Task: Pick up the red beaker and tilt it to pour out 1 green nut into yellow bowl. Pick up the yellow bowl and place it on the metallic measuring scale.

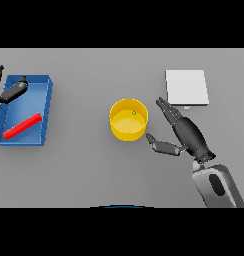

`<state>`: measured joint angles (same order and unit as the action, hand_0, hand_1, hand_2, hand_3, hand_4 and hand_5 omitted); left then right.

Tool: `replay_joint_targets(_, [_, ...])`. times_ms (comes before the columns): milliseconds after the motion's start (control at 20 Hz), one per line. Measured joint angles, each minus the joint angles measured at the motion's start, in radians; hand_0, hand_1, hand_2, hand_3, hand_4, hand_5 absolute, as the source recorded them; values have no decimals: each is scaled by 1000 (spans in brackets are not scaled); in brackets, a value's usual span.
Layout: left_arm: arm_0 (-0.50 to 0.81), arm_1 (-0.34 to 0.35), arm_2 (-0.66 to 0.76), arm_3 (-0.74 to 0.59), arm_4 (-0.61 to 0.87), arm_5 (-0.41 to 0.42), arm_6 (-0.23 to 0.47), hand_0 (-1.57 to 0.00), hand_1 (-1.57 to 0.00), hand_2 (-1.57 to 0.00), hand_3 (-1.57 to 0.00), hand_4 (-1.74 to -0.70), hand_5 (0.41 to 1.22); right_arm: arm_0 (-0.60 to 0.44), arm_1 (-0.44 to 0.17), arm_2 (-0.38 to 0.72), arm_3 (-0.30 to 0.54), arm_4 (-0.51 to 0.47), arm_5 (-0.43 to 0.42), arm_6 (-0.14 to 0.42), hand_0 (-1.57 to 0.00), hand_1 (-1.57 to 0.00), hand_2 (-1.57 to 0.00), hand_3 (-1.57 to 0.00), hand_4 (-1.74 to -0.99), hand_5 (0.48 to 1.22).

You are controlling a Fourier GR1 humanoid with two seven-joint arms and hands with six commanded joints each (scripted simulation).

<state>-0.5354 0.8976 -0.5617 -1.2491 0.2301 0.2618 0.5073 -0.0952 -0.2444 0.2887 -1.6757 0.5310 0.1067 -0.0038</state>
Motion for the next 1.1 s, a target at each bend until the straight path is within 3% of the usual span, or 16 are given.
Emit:
replay_joint_targets(300, [4, 17, 7, -1, 2, -2, -11, 0, 0, 0, 0, -795, 721, -189, -111, 124, 89, 174, 117, -28, 1, 1, 1, 1, -1269, 662])
replay_joint_targets(650, [2, 2, -11, -2, -12, 3, -7, 1, 1, 1, 1, -796, 717, -358, -114, 209, 226, 209, 236, -80, 1, 1, 1, 1, -1269, 683])
replay_joint_targets(950, [-5, -4, -6, 16, -7, 1, -3, 1, 1, 1, 1, -795, 729, -443, -92, 263, 347, 224, 293, -128, 1, 1, 1, 1, -1243, 682])
replay_joint_targets(1100, [-3, 14, -4, 13, -6, -16, -18, 1, 1, 1, 1, -795, 734, -471, -86, 285, 389, 229, 327, -141, 1, 1, 1, 1, -1270, 678])
